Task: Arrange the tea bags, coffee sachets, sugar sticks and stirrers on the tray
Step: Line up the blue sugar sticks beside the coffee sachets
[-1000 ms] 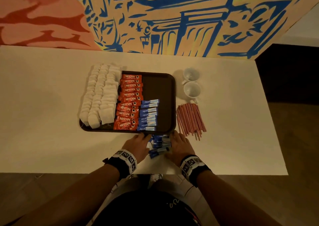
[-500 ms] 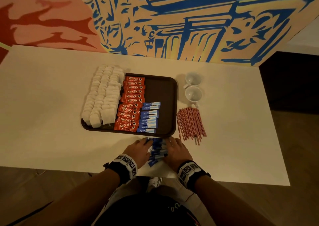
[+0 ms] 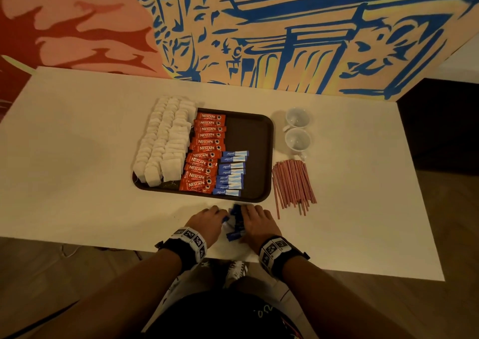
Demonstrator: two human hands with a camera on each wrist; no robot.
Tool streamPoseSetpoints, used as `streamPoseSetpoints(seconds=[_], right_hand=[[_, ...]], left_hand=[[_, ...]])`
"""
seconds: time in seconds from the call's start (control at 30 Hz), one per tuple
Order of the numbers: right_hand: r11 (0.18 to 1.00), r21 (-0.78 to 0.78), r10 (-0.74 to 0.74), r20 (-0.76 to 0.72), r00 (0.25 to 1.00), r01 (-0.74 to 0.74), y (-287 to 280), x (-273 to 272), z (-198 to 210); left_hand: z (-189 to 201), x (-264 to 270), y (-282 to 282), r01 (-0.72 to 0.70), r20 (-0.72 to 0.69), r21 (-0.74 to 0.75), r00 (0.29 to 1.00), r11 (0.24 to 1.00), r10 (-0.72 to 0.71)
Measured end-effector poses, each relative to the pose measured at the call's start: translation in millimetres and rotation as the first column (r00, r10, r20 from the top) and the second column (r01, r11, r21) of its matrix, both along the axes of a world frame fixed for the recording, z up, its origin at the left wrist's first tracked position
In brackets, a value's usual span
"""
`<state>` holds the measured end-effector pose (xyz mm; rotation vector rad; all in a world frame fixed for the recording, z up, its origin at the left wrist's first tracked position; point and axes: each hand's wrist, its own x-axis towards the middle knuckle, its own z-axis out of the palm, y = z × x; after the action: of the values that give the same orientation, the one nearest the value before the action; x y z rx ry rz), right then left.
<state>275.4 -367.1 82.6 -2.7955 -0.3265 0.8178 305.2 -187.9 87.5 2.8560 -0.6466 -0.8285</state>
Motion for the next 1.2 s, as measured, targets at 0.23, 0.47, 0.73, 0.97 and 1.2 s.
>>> streamPoseSetpoints(seconds=[0.23, 0.47, 0.73, 0.97, 1.2], right_hand=[[0.999, 0.044, 0.020, 0.015, 1.000, -0.021, -8.9, -2.3, 0.7], [0.998, -0.016, 0.061, 0.023, 0.998, -0.060, -18.8, -2.5, -0.2], [0.997, -0.036, 0.071, 0.022, 0.997, -0.070, -21.5, -1.5, -1.2], [0.999, -0.047, -0.002, -0.052, 0.999, -0.001, -17.9, 3.3, -2.4], [0.996, 0.051, -0.064, -0.069, 0.996, 0.067, -16.8, 5.4, 15.5]], left_hand=[[-2.4, 2.4, 3.6, 0.065, 0.018, 0.074, 0.998, 0.995, -0.067], [-0.6, 5.0, 12.4, 0.071, 0.025, 0.077, 0.997, 0.994, -0.073], [7.2, 8.0, 19.2, 0.054, 0.016, 0.093, 0.998, 0.994, -0.056], [10.7, 9.3, 15.1, 0.018, 0.005, 0.127, 1.000, 0.992, -0.019], [16.7, 8.0, 18.9, -0.123, -0.004, 0.041, 0.992, 0.992, 0.123]])
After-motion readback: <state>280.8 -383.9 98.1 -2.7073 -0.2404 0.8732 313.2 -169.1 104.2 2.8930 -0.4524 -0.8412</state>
